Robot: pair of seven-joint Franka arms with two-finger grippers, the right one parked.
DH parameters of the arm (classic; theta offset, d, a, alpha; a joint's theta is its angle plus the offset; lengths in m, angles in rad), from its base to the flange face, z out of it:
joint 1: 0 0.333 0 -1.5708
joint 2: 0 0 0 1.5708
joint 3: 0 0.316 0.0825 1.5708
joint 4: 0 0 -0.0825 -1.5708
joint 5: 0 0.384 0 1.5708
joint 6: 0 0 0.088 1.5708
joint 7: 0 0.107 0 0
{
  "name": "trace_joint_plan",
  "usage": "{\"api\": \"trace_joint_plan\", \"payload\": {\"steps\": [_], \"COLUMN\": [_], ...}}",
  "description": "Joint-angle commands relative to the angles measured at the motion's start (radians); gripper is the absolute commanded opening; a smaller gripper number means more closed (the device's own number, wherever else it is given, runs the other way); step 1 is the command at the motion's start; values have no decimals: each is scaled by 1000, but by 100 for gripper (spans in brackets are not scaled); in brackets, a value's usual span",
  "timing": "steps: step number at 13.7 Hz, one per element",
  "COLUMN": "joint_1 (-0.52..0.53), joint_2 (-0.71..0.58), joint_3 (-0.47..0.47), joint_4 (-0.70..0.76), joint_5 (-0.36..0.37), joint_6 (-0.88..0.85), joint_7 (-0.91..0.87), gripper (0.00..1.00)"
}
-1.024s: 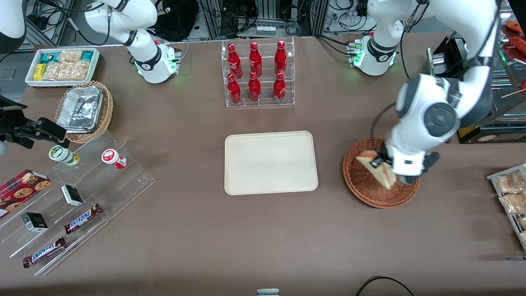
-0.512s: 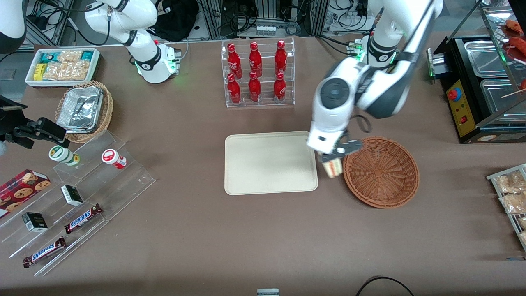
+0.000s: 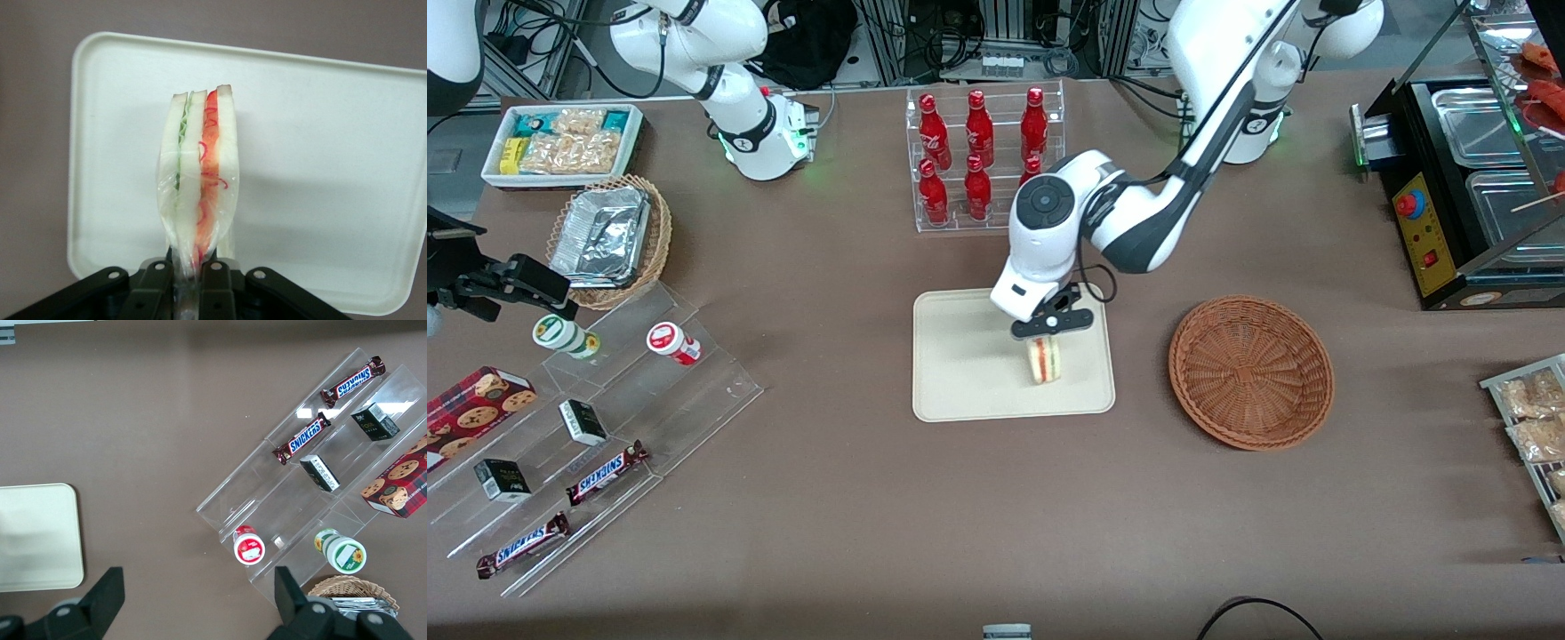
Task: Place sandwich from basket to tray
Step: 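Carry the sandwich with the left gripper over the cream tray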
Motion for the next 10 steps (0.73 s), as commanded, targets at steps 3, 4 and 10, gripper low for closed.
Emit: {"api": "trace_joint_plan", "payload": {"steps": [3, 4, 10], "joint_1": [-32, -32, -34], "joint_2": [59, 71, 99], "joint_3": [10, 10, -17], "joint_4": [34, 36, 39], "joint_5": [-6, -6, 5], "joint_6": [68, 91, 100], "joint_7": [2, 5, 11], "gripper": [7, 7, 15]}}
